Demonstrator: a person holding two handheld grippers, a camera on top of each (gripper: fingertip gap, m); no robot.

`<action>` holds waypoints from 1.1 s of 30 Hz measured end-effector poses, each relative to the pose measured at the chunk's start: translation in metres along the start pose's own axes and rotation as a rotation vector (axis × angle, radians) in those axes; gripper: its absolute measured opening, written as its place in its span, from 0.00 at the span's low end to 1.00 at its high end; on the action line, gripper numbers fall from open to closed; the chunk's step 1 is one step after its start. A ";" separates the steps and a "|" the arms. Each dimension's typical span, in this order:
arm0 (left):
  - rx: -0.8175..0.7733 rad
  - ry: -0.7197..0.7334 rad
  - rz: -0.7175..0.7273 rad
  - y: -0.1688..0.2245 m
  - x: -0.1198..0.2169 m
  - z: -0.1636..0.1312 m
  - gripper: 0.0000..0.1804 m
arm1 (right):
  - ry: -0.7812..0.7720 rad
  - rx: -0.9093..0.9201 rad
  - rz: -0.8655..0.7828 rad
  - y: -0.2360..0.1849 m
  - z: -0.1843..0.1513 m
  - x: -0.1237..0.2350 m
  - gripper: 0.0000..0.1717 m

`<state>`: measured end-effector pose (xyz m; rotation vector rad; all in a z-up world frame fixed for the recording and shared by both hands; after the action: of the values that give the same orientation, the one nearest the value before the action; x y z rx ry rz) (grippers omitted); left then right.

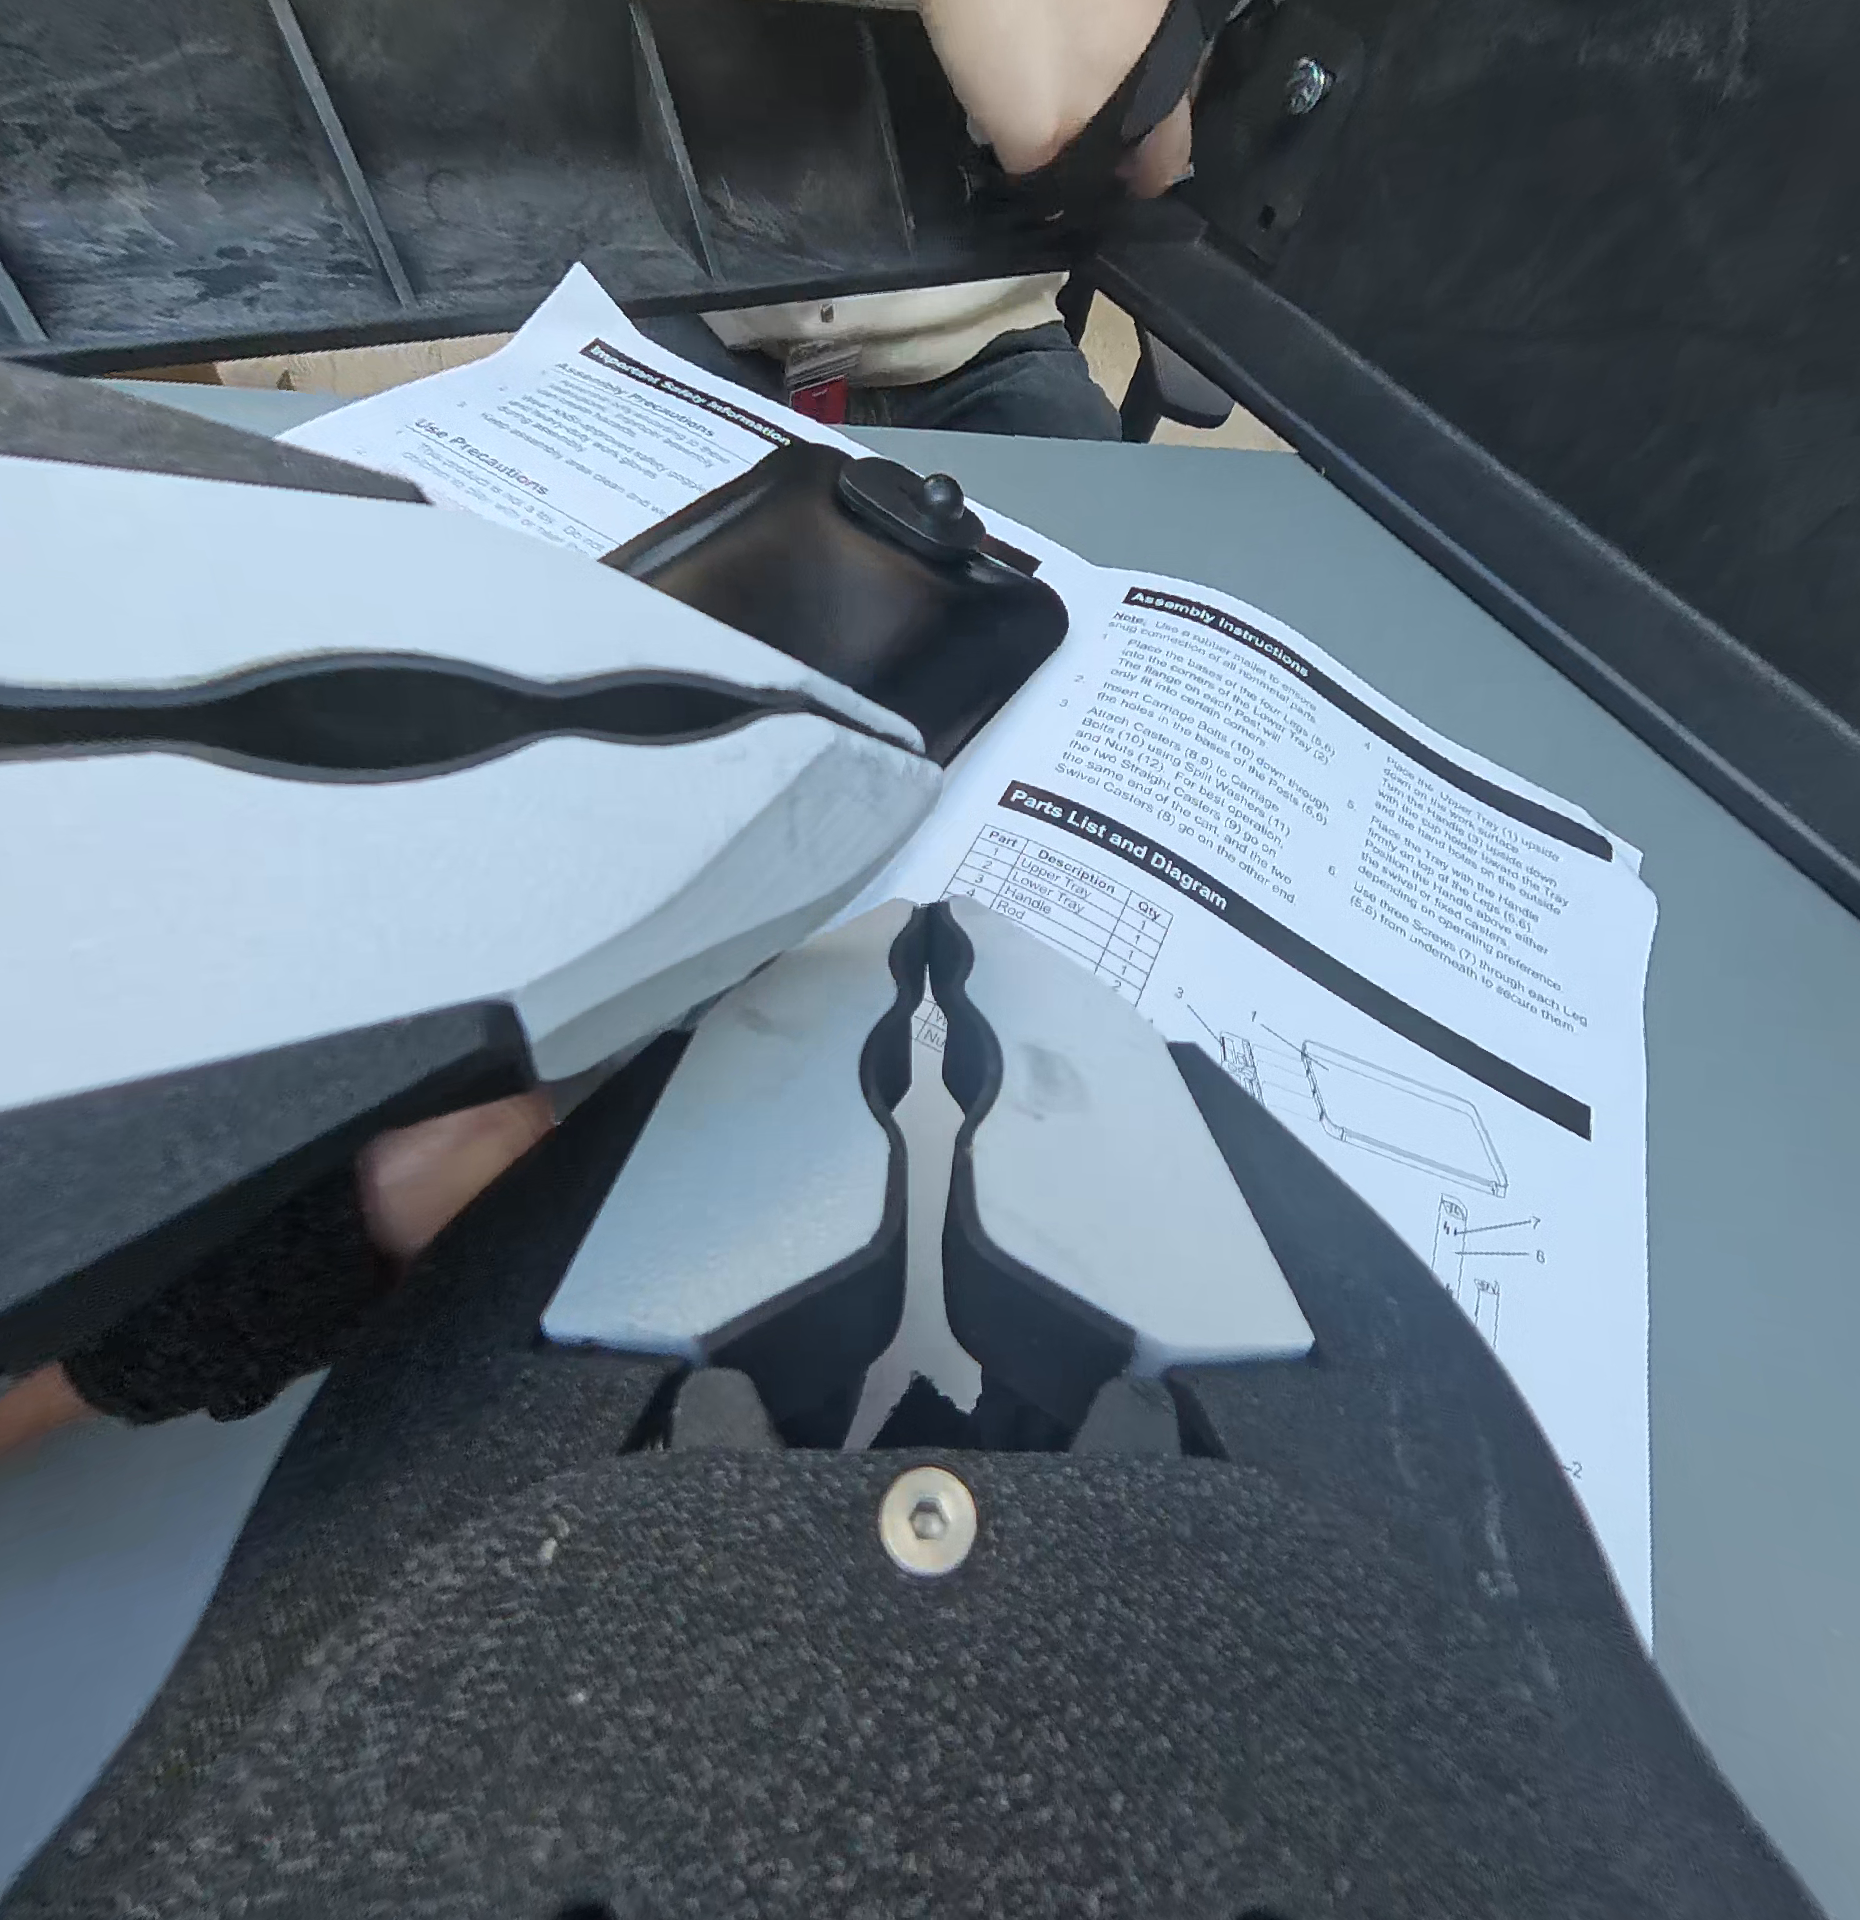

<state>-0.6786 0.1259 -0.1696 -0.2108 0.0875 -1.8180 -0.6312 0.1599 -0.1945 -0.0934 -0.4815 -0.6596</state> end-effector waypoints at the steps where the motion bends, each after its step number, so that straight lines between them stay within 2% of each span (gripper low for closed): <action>1: 0.010 0.005 0.015 -0.002 0.000 0.000 0.00 | 0.001 0.007 0.003 -0.001 0.002 -0.001 0.00; 12: 0.011 0.045 0.020 -0.002 0.005 0.002 0.00 | 0.017 0.016 0.000 -0.003 0.006 0.003 0.00; 26: -0.023 0.047 -0.041 0.005 0.006 0.003 0.00 | 0.007 -0.082 0.102 -0.001 -0.003 0.004 0.00; 31: -0.018 0.104 -0.075 0.006 0.011 0.006 0.01 | 0.023 -0.076 0.112 -0.002 -0.004 0.007 0.00; 33: 0.007 0.171 -0.086 0.004 0.017 0.009 0.01 | 0.031 -0.062 0.116 -0.003 -0.004 0.009 0.00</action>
<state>-0.6769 0.1086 -0.1594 -0.0536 0.1948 -1.9195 -0.6256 0.1514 -0.1944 -0.1682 -0.4222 -0.5613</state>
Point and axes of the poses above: each gripper's, where its closed fingertips meet, x back along the fingers, z out of its top, y = z × x across the jaws, the point moved 6 cm from there along x, back along the fingers, and after that the axes turned 9 degrees about -x, right-handed, at the moved point
